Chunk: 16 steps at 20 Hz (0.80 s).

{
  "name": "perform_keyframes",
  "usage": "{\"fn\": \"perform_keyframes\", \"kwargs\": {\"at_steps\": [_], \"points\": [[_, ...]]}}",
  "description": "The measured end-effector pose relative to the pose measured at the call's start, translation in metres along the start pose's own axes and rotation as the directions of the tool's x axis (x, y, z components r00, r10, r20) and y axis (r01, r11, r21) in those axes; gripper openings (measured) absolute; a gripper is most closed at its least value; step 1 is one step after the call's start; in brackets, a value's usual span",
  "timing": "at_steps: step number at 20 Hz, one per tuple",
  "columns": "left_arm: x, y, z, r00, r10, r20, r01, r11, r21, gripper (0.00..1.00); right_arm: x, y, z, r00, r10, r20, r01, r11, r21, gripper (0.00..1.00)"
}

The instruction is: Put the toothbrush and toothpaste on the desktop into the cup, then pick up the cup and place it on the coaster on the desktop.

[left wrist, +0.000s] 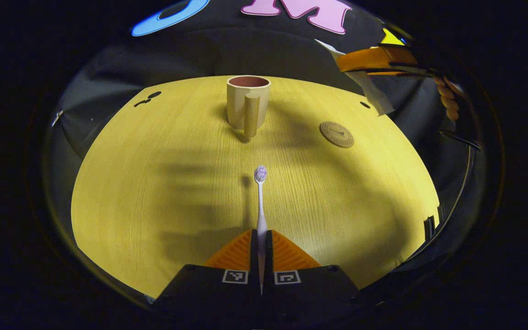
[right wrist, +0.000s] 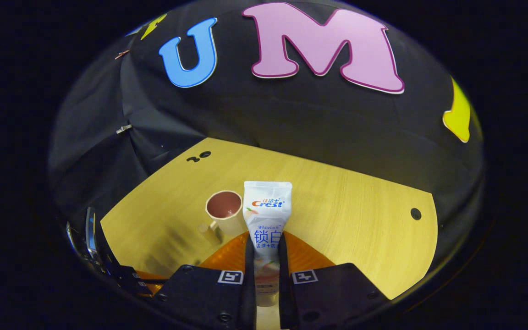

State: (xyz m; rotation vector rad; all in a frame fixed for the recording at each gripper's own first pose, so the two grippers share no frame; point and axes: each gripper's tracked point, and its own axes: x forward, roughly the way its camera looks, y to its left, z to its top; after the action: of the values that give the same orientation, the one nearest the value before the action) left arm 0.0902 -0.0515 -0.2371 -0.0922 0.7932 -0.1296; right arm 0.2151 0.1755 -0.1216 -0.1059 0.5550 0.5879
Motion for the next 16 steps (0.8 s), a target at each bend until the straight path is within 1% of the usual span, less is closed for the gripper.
{"fn": "perform_keyframes", "kwargs": {"at_steps": [2, 4, 6, 9, 13, 16], "points": [[-0.007, 0.0, 0.008, 0.999, -0.012, 0.033, 0.014, 0.999, -0.032, 0.06, 0.011, 0.01, 0.014, 1.0, 0.014, 0.025, -0.013, 1.0, -0.012, 0.23], [-0.015, 0.004, 0.017, 0.998, -0.011, 0.063, 0.014, 0.999, -0.046, 0.06, 0.022, 0.021, 0.024, 0.999, 0.03, 0.037, -0.029, 0.999, -0.019, 0.24], [-0.023, 0.009, 0.022, 0.996, 0.0, 0.095, 0.006, 0.999, -0.053, 0.07, 0.035, 0.031, 0.033, 0.998, 0.05, 0.048, -0.049, 0.999, -0.019, 0.23], [-0.032, 0.019, 0.028, 0.991, 0.034, 0.129, -0.025, 0.997, -0.07, 0.06, 0.052, 0.047, 0.049, 0.995, 0.078, 0.068, -0.078, 0.997, 0.005, 0.23], [-0.049, 0.028, 0.032, 0.987, 0.048, 0.156, -0.029, 0.992, -0.125, 0.06, 0.068, 0.063, 0.083, 0.983, 0.095, 0.158, -0.097, 0.995, 0.001, 0.23], [-0.058, 0.039, 0.039, 0.979, 0.066, 0.191, -0.036, 0.987, -0.157, 0.06, 0.087, 0.072, 0.093, 0.975, 0.104, 0.195, -0.111, 0.994, 0.024, 0.23]]}}
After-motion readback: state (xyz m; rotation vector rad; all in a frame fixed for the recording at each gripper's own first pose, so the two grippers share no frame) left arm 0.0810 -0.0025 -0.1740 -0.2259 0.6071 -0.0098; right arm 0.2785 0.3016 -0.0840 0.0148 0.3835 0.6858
